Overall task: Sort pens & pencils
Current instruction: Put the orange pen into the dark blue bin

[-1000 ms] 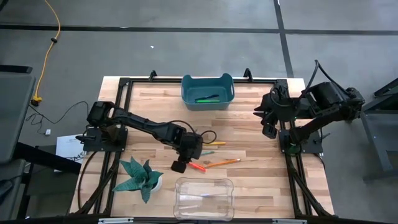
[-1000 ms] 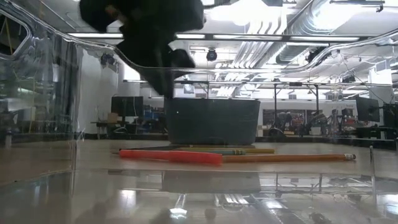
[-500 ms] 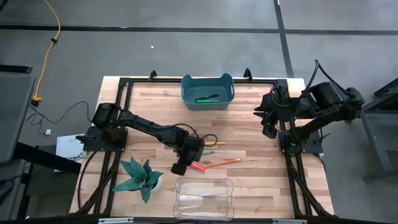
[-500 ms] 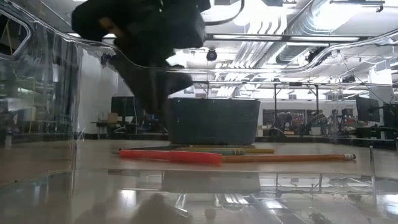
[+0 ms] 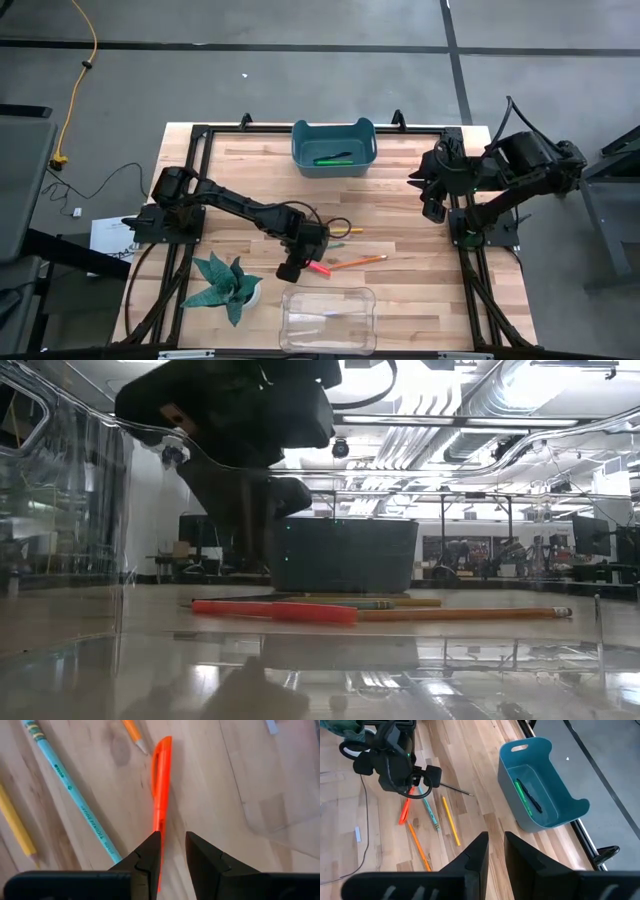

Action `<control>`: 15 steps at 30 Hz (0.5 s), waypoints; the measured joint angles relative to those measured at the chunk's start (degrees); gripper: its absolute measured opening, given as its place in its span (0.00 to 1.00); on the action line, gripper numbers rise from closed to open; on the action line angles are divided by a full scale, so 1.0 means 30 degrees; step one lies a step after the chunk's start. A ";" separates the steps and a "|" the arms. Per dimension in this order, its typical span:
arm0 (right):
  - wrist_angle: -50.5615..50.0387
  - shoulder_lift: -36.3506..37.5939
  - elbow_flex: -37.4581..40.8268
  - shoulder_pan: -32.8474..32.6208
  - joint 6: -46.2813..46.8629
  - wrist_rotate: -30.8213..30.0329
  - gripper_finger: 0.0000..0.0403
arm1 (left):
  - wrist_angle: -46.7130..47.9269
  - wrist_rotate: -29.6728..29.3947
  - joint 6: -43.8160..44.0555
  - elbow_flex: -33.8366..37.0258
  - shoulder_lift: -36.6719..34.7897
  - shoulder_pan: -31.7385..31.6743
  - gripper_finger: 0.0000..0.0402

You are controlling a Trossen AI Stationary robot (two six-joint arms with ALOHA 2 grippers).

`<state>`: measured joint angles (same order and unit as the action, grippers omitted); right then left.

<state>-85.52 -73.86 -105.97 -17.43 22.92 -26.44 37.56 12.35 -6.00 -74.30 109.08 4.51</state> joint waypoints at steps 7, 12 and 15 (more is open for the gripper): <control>0.0000 0.0000 0.0000 0.0000 0.0025 0.0000 0.13 | 0.0102 -0.0909 0.0087 0.0000 0.0000 0.0000 0.20; 0.0000 -0.0002 0.0000 0.0000 0.0051 0.0000 0.13 | 0.0102 -0.0908 0.0066 0.0000 0.0000 0.0000 0.20; 0.0000 -0.0002 0.0000 0.0000 0.0051 0.0000 0.13 | 0.0133 -0.0908 0.0013 0.0000 0.0002 0.0000 0.20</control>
<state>-85.52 -73.87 -105.97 -17.43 23.07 -26.44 37.96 9.63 -5.96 -74.30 109.08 4.51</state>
